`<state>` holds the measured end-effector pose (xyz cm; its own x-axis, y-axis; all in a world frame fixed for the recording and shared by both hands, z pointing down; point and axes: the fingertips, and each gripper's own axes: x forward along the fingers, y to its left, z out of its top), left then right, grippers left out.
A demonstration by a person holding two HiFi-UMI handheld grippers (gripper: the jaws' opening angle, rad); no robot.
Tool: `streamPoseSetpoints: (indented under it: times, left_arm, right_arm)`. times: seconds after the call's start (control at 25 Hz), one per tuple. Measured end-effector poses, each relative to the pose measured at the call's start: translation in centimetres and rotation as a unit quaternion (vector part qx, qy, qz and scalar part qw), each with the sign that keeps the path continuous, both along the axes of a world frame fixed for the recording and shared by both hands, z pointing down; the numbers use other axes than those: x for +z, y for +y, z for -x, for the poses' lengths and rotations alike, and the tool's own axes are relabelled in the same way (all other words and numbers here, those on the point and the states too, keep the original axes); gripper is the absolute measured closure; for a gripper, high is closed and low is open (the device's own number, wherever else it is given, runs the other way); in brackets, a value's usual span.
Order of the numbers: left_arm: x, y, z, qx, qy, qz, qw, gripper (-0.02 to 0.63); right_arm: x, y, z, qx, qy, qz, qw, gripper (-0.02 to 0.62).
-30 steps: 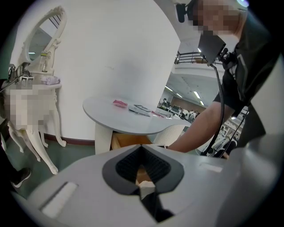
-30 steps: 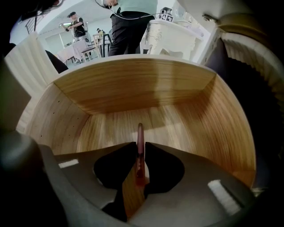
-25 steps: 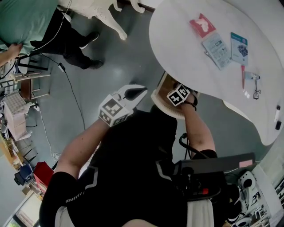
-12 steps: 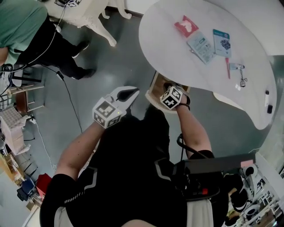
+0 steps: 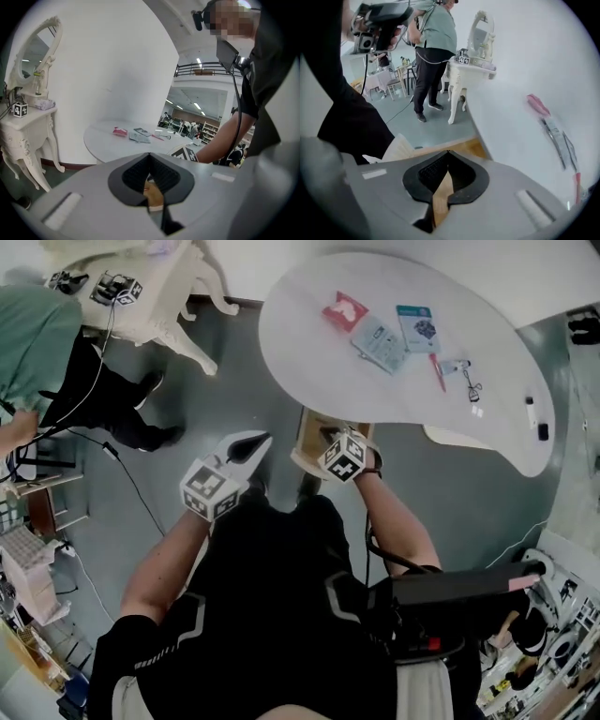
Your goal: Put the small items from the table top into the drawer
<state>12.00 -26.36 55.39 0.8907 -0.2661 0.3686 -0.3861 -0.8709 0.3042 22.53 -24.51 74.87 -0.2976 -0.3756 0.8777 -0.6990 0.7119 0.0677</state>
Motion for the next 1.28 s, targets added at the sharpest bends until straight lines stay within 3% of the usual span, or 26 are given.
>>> streamPoseSetpoints:
  times: [0.28, 0.52, 0.84, 1.12, 1.28]
  left_arm:
    - [-3.4, -1.6, -1.3, 0.017, 0.022, -0.039, 0.9988, 0.606]
    - [-6.4, -3.5, -2.4, 0.007, 0.046, -0.067, 0.9966, 0.606]
    - [-10.4, -5.1, -3.1, 0.007, 0.075, -0.102, 0.9919, 0.606]
    - [-13.2, -6.6, -2.7, -0.005, 0.085, -0.139, 0.9865, 0.606]
    - [-14.6, -6.4, -3.2, 0.004, 0.085, -0.167, 0.9823, 0.606]
  right_arm:
    - [-7.3, -1.1, 0.4, 0.063, -0.056, -0.069, 0.994, 0.592]
    - [-13.9, -2.5, -0.6, 0.134, -0.111, -0.138, 0.975, 0.592]
    - [-23.7, -4.3, -2.5, 0.22, -0.197, -0.239, 0.925, 0.594]
    - [-30.1, -4.3, -5.6, 0.308, -0.204, -0.332, 0.868, 0.595]
    - [-32.3, -3.9, -6.1, 0.326, -0.213, -0.349, 0.852, 0.595]
